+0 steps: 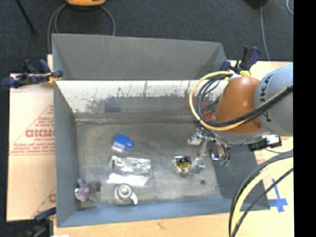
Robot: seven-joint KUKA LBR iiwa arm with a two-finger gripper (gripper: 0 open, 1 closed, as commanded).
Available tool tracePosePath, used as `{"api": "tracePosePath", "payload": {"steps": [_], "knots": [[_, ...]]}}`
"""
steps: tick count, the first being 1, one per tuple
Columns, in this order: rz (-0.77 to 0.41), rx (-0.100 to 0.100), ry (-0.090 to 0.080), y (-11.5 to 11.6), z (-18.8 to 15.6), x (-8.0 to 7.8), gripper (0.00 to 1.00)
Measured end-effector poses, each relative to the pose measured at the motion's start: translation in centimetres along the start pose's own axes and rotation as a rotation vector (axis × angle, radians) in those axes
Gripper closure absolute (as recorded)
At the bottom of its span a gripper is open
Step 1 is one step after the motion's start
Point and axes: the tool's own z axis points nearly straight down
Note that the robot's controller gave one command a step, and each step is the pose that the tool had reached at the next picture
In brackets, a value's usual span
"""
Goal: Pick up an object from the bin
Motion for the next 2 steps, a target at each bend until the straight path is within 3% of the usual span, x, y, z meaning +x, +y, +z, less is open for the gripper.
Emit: {"api": "tracePosePath", "payload": {"steps": [1, 2], "knots": [[0.102, -0.001, -0.004, 0.02, 2.37, 0.03, 0.00], [0.096, 0.001, -0.006, -0.04, 2.17, -0.17, 0.00]]}}
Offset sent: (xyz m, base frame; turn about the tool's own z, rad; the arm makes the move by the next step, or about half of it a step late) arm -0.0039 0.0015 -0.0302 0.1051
